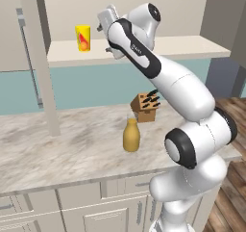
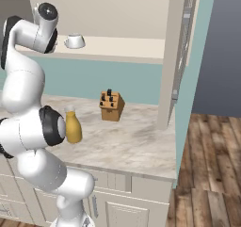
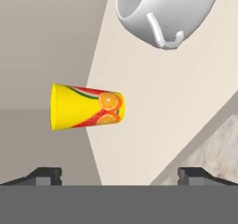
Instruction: There is a tray on the dining counter. Grab the cup, mug, and pitcher and place them on the tray. The pitcher may be placed next to the tray if it cannot fit the tray.
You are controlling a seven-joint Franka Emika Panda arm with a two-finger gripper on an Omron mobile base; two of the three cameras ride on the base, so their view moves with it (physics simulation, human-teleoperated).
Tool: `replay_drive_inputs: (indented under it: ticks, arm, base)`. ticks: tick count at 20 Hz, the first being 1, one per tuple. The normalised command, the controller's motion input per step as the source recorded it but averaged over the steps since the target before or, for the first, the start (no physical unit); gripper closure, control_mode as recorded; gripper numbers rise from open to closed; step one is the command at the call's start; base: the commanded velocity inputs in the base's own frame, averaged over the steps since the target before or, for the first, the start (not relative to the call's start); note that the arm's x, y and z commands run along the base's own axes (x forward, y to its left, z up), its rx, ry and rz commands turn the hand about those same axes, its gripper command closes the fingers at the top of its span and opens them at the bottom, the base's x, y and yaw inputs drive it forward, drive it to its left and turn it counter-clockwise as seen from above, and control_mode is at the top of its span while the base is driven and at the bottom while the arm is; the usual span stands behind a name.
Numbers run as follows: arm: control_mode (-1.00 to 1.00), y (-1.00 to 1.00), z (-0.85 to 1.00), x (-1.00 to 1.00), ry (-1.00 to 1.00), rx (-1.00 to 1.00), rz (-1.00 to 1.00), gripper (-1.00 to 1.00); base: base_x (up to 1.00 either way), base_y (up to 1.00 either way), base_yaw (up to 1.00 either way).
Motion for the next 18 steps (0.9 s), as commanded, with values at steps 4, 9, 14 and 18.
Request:
replay_drive_inputs:
  ticks: [4,9,14,18]
  arm:
    - [-1.00,0.05,0.00,0.25,0.00,0.03,-0.01,-1.00]
    - [-1.00,0.12,0.00,0.23,0.00,0.02,-0.01,-1.00]
    - [-1.00,0.14,0.00,0.19,0.00,0.00,0.00,-1.00]
    - [-1.00,0.11,0.00,0.23,0.00,0.00,0.00,-1.00]
  base:
    - [0.00,0.00,0.00]
    - [0.00,0.00,0.00]
    - [0.00,0.00,0.00]
    - [0.00,0.00,0.00]
